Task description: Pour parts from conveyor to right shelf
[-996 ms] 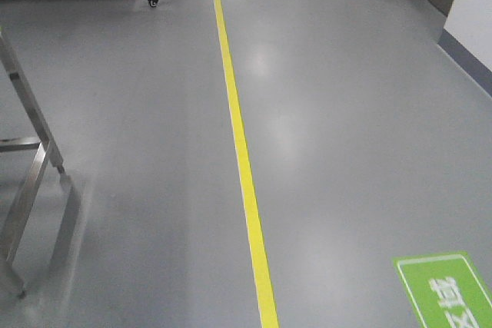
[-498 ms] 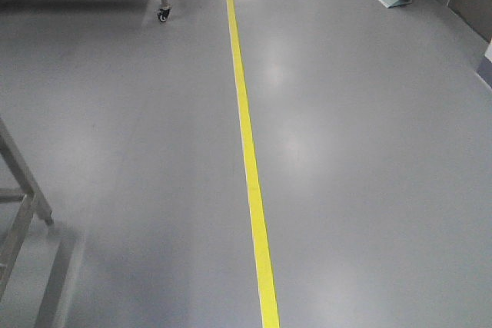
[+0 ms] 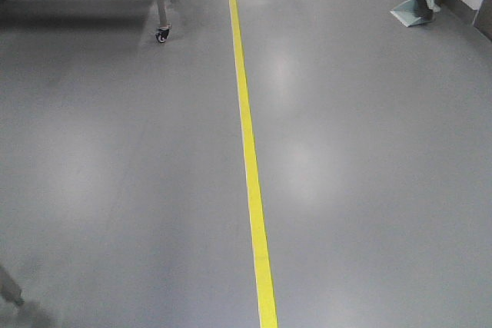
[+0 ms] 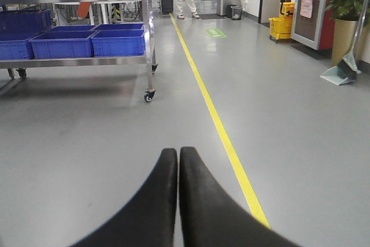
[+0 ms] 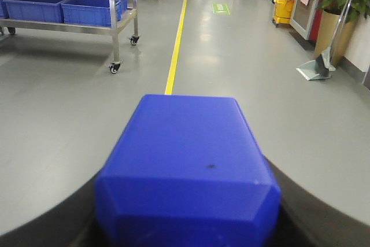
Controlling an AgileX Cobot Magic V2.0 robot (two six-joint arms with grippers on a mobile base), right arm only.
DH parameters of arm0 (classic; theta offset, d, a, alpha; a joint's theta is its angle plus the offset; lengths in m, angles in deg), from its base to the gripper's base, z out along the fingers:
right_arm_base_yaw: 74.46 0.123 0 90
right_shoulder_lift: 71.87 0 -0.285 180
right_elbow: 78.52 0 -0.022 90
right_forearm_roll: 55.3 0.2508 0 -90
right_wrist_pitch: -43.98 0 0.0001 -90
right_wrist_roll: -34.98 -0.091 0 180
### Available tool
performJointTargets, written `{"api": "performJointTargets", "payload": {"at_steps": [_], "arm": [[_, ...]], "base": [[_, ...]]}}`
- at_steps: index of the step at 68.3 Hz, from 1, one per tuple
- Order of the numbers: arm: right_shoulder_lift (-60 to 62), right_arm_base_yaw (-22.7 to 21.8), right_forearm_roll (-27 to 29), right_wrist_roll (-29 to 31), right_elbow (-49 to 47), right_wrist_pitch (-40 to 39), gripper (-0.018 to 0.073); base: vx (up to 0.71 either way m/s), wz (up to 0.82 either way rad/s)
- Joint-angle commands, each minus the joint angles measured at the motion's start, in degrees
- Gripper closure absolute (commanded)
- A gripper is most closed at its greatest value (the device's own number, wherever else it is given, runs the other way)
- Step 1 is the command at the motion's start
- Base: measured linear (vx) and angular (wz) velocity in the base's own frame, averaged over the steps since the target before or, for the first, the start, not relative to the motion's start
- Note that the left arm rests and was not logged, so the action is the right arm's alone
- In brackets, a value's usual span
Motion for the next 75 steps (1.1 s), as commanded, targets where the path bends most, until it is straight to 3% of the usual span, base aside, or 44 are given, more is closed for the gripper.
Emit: {"api": "performJointTargets", "payload": {"at_steps": [1,75], "arm": [[-0.62,-0.13,-0.14,0.55,-1.58,-4.77,0.0565],[-0.62,-0.13,-0.14,0.55,-1.58,-4.76,0.0565]], "base": [[0.70,0.06],[0.67,0.14]]}}
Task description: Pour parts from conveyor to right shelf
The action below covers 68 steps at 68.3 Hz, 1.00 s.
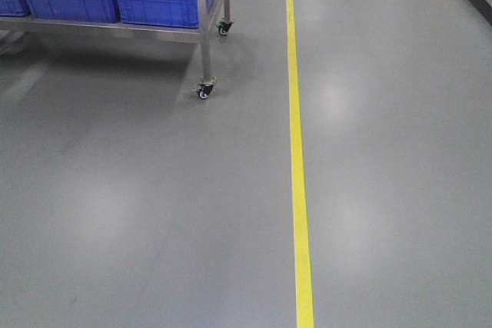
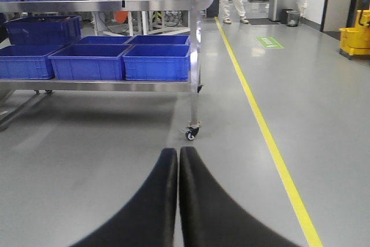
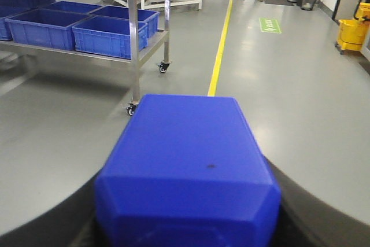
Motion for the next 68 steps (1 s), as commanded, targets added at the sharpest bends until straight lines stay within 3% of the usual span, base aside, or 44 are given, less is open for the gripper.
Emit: {"api": "performJointTargets", "payload": {"at_steps": [1,33,68], "arm": [[-0.62,-0.13,-0.14,0.55,-1.58,-4.76,0.0565],[-0.62,-0.13,-0.14,0.55,-1.58,-4.76,0.0565],[-0.62,-0.13,-0.19,0.55,-1.58,-4.82,0.0565]], "base": [[0.62,0.14],[0.60,0.25],[0.59,0.64]]}}
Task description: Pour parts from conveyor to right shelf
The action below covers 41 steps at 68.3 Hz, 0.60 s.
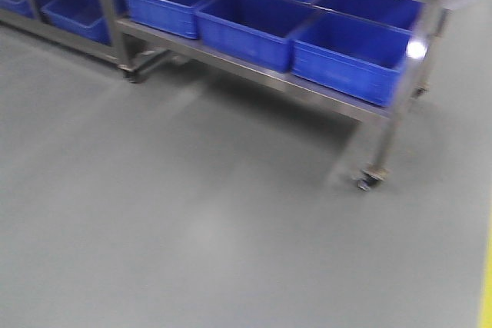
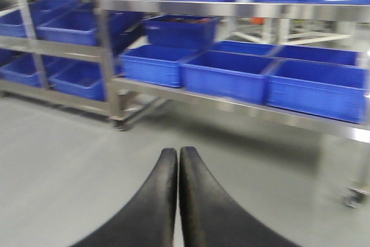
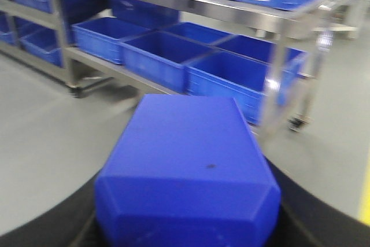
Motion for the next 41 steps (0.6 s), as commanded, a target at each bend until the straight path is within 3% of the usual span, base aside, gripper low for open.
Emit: {"api": "performJointTargets", "payload": {"at_steps": [1,41], "arm": [[-0.62,-0.13,-0.13,0.55,-1.58,-4.81,0.0565],[-0.62,-0.13,-0.27,0.55,-1.58,-4.77,0.0565]], "base": [[0.59,0.72],[0.60,0.68]]}}
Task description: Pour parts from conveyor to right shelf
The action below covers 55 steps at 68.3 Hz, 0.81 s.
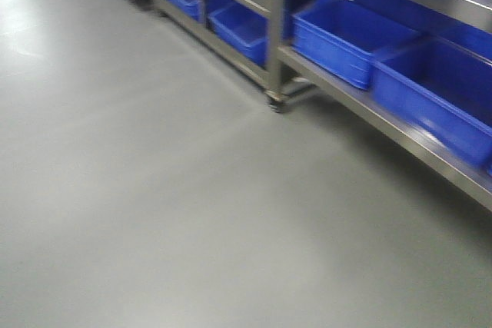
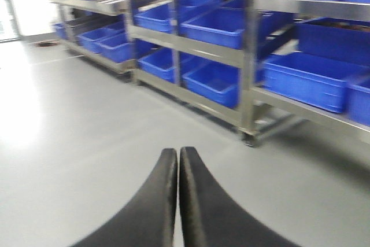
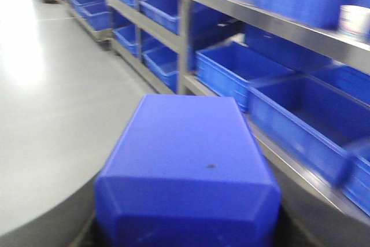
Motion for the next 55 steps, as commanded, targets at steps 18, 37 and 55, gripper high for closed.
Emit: {"api": "performJointTargets", "payload": {"at_steps": [18,37,55], "arm": [[-0.62,-0.13,-0.10,0.55,-1.58,-4.77,0.0565],[-0.62,-0.13,-0.05,0.55,-1.58,-4.77,0.0565],[-0.62,-0.13,-0.05,0.55,-1.58,-4.71,0.0565]], "base": [[0.60,0.60],[0.63,0.52],[0.67,0.41]]}}
